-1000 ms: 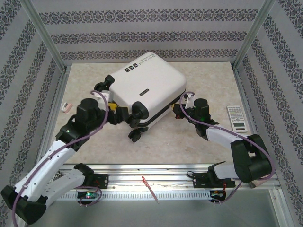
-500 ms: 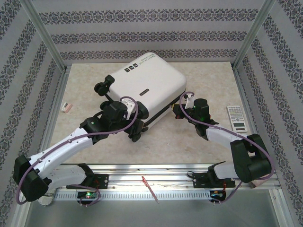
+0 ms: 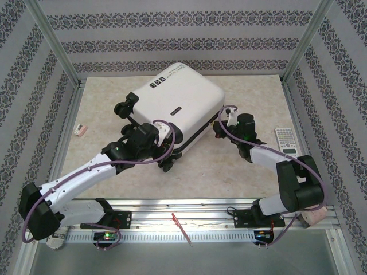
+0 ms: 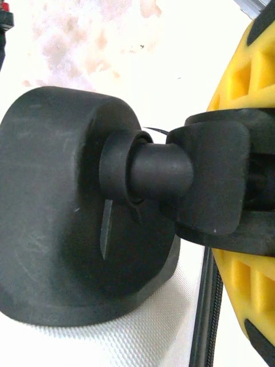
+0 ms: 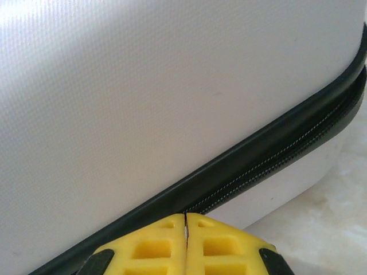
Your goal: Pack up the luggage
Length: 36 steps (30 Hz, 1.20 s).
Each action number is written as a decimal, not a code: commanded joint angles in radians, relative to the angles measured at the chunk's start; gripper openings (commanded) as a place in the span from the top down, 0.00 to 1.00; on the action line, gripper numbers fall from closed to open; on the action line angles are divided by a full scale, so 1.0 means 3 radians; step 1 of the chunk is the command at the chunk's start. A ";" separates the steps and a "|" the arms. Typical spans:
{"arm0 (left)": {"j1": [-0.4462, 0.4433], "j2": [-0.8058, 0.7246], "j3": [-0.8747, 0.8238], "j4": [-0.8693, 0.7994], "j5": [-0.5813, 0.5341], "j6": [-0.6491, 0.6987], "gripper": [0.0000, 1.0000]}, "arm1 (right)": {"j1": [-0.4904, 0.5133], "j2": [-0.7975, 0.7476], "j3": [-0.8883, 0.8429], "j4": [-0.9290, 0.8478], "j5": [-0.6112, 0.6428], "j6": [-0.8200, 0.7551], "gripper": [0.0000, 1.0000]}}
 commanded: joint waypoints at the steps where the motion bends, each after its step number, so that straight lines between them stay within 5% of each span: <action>1: 0.0004 -0.0171 -0.0079 -0.0101 -0.0162 0.0093 0.87 | -0.0276 0.0180 0.0219 -0.0038 0.0442 -0.0157 1.00; 16: 0.0004 -0.0515 -0.0299 0.0097 0.0122 0.0211 0.92 | -0.0921 0.1214 0.1450 -0.0110 0.0512 0.0252 1.00; 21: 0.0004 -0.0607 -0.0361 0.0160 0.0089 0.0202 0.80 | -0.1086 0.1474 0.1760 -0.0012 -0.0272 0.0503 1.00; 25: 0.0009 -0.0679 -0.0408 0.0186 -0.0046 0.0151 0.55 | -0.1124 0.1551 0.1819 0.0126 -0.0564 0.0695 0.65; 27: 0.0018 -0.0702 -0.0423 0.0187 -0.0159 0.0102 0.34 | -0.1114 0.1537 0.1838 0.0150 -0.0668 0.0749 0.49; 36: 0.0324 -0.0801 -0.0492 0.0220 -0.0576 -0.0314 0.18 | -0.0977 0.1609 0.2252 0.0116 -0.1551 0.1018 0.19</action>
